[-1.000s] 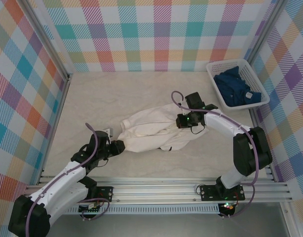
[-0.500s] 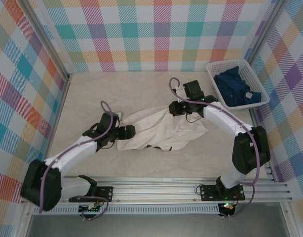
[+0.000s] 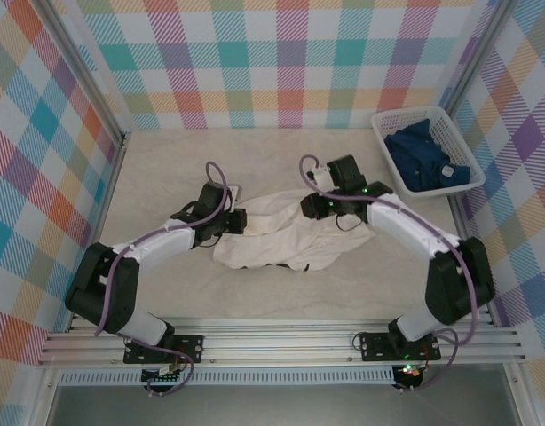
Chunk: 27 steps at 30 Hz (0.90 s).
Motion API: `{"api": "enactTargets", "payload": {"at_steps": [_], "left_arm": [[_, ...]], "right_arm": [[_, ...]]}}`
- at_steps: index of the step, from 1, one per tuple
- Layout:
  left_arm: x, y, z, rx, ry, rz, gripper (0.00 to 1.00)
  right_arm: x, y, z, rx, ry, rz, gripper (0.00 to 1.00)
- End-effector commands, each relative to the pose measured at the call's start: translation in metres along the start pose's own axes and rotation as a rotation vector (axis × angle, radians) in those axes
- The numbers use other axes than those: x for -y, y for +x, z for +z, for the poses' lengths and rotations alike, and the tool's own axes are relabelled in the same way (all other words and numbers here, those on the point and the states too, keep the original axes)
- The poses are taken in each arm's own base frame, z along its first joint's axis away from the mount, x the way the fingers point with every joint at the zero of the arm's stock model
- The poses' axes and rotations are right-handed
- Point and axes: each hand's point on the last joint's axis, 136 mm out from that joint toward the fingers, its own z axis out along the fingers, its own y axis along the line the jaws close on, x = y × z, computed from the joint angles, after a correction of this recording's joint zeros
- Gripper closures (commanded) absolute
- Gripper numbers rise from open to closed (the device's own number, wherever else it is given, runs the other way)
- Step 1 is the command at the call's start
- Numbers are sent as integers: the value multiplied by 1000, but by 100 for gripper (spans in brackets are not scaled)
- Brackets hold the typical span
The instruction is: Fold the inside-out t-shirt
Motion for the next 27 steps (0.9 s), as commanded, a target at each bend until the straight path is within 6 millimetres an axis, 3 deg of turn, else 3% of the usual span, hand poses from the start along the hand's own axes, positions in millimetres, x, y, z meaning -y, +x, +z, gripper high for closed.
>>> {"api": "enactTargets", "payload": {"at_steps": [1, 3, 7, 10, 14, 22, 24, 27], "left_arm": [[24, -20, -23, 95, 111, -44, 100], [26, -22, -32, 119, 134, -73, 100], [28, -22, -45, 139, 155, -108, 100], [30, -27, -57, 164, 165, -110, 100], [29, -34, -74, 205, 163, -123, 100], [24, -43, -97, 297, 169, -153, 100], [24, -41, -97, 296, 174, -155, 100], [28, -39, -95, 289, 200, -147, 100]], "right_arm": [[-53, -14, -13, 138, -75, -236, 56], [-80, -7, 2, 137, -158, -265, 52], [-110, -4, 36, 126, -259, -248, 55], [-116, -2, 63, 93, -276, -245, 60], [-111, 19, 88, 34, -283, -196, 69], [-120, 81, 88, -107, -412, -98, 80], [-127, 84, 79, -95, -460, -119, 80], [-131, 68, 68, -22, -469, -164, 73]]}}
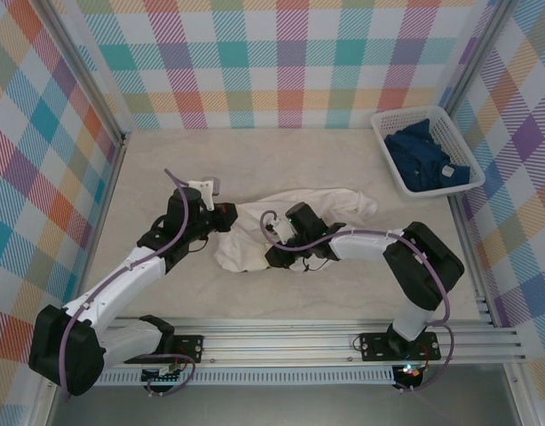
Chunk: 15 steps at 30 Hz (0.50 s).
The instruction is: Fold the inside-out t-shirt
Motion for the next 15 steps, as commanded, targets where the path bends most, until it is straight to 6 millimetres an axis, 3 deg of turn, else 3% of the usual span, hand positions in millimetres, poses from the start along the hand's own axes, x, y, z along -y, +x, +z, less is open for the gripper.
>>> {"api": "enactTargets", "payload": {"at_steps": [1, 3, 7, 12, 15], "left_arm": [[5, -5, -1, 23, 42, -10, 100], [5, -4, -1, 19, 46, -9, 100], [6, -2, -1, 11, 49, -7, 100], [7, -2, -2, 7, 54, -4, 100], [8, -2, -3, 4, 57, -1, 100]], "right_arm": [[-30, -42, -23, 155, -84, -101, 69], [-28, -58, -28, 213, -73, -88, 64], [-10, -80, -29, 287, -19, -11, 63], [4, -90, -15, 274, 21, 34, 65], [7, -94, -10, 278, 44, -1, 59]]}}
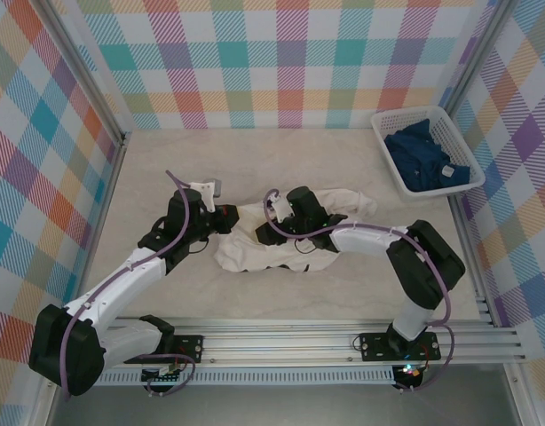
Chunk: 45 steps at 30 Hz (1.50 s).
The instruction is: Fold the inside-out t-shirt
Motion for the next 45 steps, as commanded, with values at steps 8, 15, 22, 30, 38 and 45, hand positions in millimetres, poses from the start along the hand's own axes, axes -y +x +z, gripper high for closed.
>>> {"api": "enactTargets", "payload": {"at_steps": [8, 15, 22, 30, 38, 45], "left_arm": [[6, -4, -3, 3, 34, -7, 100], [6, -3, -4, -2, 36, -8, 100], [5, -2, -2, -8, 31, -19, 100], [-7, -5, -3, 16, -29, -24, 100], [-25, -11, -2, 46, -120, 6, 100], [-50, -18, 0, 55, -267, 31, 100]], "right_arm": [[5, -12, 22, 21, 105, -231, 42], [25, -26, 21, 67, 260, -344, 40], [32, -48, 25, 162, 323, -386, 46], [16, -63, 9, 218, 273, -398, 100], [-26, -36, -44, 103, -18, -223, 100], [-51, -53, -75, 70, -175, -55, 100]]}}
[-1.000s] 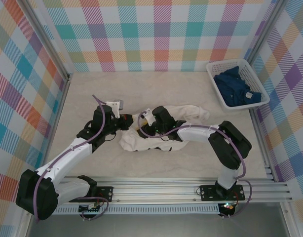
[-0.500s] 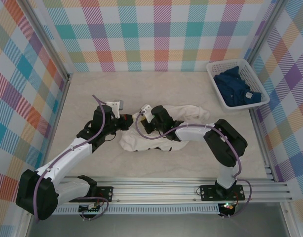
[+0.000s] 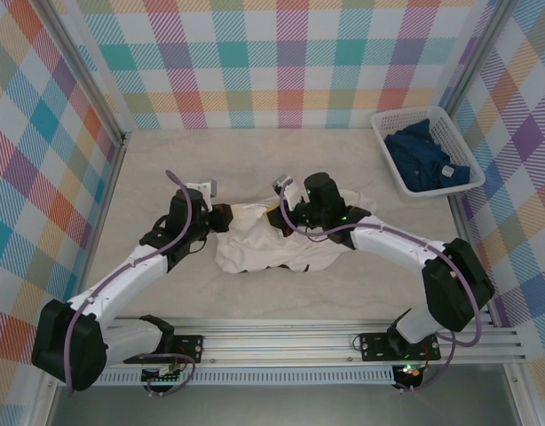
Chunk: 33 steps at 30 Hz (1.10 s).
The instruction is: Fold the inside-out t-shirt
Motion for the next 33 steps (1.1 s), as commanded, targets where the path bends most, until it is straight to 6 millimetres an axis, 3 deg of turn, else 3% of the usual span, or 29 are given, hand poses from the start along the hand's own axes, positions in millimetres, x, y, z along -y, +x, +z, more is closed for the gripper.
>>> {"api": "enactTargets", "payload": {"at_steps": [1, 3, 7, 11, 13, 18, 22, 29, 31, 33], "left_arm": [[-19, -17, -1, 38, -123, 21, 100], [-27, -18, -2, 35, -180, 11, 97], [-34, -20, -14, 26, -243, 3, 63], [-12, -19, -45, 84, -155, 0, 39], [4, -9, -58, 106, -71, -2, 33], [49, 28, -59, 49, 177, -12, 38], [78, 51, -42, -10, 311, -3, 43], [91, 39, -3, 2, 303, 23, 37], [87, 34, 7, 22, 268, 25, 42], [84, 31, 16, 34, 241, 22, 53]], "right_arm": [[-25, -13, -11, -34, -150, 142, 100], [-28, -23, -11, -24, -173, 190, 100], [-27, -33, -3, -12, -195, 310, 100], [-16, -35, 8, -11, -167, 440, 100], [-14, -38, 11, -6, -170, 484, 100], [-14, -45, 16, -6, -175, 555, 100], [-16, -48, 18, -12, -200, 595, 100], [-18, -48, 18, -5, -222, 633, 100], [-18, -47, 18, -5, -222, 639, 100], [-18, -47, 17, -4, -221, 641, 100]]}}
